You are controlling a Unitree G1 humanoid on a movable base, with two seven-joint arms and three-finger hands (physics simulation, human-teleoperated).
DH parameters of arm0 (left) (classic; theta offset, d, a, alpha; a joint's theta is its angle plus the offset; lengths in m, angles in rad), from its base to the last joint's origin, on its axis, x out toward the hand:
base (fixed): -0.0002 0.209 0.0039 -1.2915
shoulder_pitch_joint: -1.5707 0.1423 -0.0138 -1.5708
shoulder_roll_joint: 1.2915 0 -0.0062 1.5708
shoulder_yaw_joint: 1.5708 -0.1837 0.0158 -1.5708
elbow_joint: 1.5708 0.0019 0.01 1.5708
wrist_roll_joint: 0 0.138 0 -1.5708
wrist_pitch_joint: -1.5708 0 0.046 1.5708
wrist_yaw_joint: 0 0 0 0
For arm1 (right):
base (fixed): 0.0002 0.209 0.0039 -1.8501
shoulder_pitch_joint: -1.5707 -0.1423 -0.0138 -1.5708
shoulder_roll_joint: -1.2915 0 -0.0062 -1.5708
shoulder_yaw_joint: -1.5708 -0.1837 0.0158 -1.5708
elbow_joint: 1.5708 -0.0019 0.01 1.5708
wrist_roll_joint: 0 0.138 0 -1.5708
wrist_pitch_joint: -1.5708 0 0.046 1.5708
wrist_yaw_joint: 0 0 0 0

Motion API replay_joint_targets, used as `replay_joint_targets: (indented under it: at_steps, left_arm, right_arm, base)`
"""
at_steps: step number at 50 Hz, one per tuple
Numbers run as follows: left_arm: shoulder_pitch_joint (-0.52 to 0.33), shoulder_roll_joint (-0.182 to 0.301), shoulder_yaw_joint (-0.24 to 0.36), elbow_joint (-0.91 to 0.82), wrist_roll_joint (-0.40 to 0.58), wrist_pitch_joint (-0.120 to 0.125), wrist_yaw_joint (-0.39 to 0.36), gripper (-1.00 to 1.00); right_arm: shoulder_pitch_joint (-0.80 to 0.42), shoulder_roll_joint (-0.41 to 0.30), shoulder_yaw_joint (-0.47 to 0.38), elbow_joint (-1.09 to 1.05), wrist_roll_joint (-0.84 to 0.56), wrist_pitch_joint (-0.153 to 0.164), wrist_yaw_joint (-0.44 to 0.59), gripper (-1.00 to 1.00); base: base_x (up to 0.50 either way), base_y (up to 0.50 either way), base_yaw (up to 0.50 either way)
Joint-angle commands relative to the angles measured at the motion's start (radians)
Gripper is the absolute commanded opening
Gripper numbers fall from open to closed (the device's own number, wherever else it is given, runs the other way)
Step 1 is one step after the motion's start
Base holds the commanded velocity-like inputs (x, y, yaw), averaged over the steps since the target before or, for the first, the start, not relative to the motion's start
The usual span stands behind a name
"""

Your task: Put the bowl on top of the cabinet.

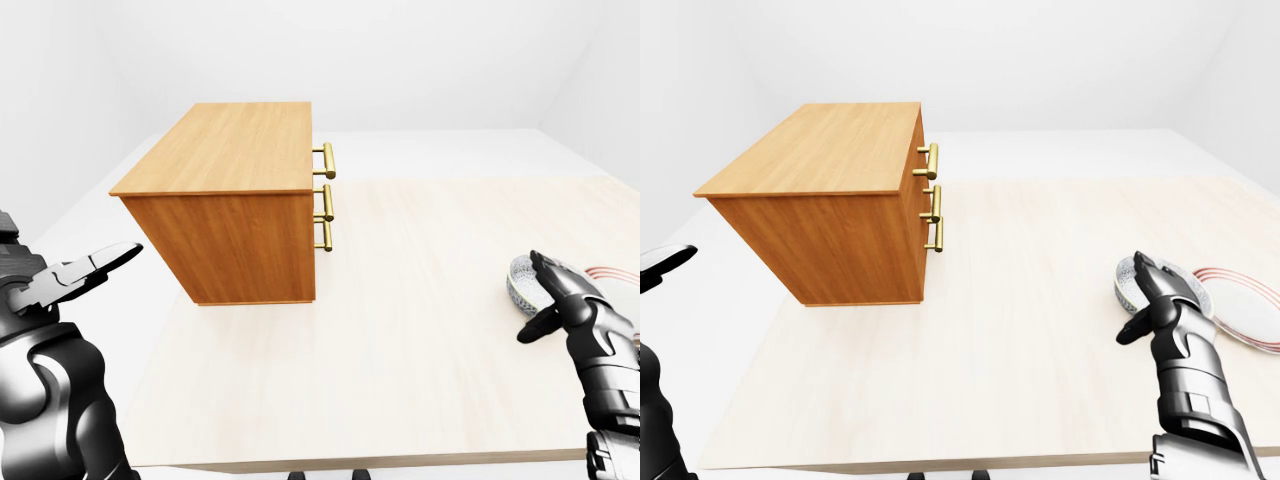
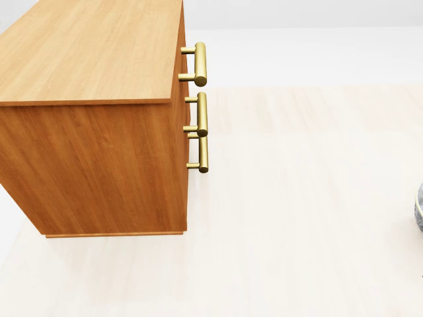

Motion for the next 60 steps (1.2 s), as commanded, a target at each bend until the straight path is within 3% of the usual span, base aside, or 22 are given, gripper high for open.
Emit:
replay_joint_targets:
  at_steps: [1,6,13,34,35,37,38,49,60]
  left_arm:
    - [0.0,0.0,0.0,0.001,0.001,0.0,-0.001,1.0]
    - [0.0,0.002,0.002,-0.001,0.0,0.0,0.0,1.0]
    - [0.0,0.001,0.001,0.0,0.001,0.0,0.0,1.0]
    - [-0.002,0.005,0.007,-0.007,-0.006,0.0,0.003,1.0]
    - [-0.002,0.005,0.007,-0.007,-0.007,0.0,0.004,1.0]
    - [-0.002,0.005,0.007,-0.008,-0.007,0.0,0.003,1.0]
    - [-0.003,0.006,0.008,-0.008,-0.008,0.0,0.004,1.0]
    - [-0.001,0.004,0.007,-0.004,-0.007,0.0,0.003,1.0]
    - [0.0,0.003,0.006,-0.003,-0.007,0.0,0.003,1.0]
  right_arm:
    - [-0.002,0.019,0.026,0.06,0.013,0.0,-0.043,1.0]
    - [-0.01,0.024,0.045,0.147,0.023,0.0,-0.093,1.0]
    - [-0.024,0.022,0.075,0.256,0.046,-0.037,-0.146,1.0]
    - [-0.038,0.018,0.107,0.337,0.073,-0.074,-0.163,1.0]
    - [-0.036,0.019,0.107,0.336,0.075,-0.075,-0.164,0.78]
    - [-0.029,0.022,0.107,0.324,0.078,-0.08,-0.166,-0.84]
    - [-0.019,0.026,0.091,0.3,0.104,-0.082,-0.146,-1.0]
    - [-0.009,0.027,0.092,0.274,0.091,-0.079,-0.14,-1.0]
    - [-0.008,0.026,0.082,0.217,0.072,-0.056,-0.121,-1.0]
  base:
    - [0.0,0.0,0.0]
    - [0.0,0.0,0.0]
    - [0.0,0.0,0.0]
    - [0.0,0.0,0.0]
    - [0.0,0.0,0.0]
    - [0.0,0.0,0.0]
    - [0.0,0.0,0.0]
    - [0.0,0.0,0.0]
    - [0.0,0.0,0.0]
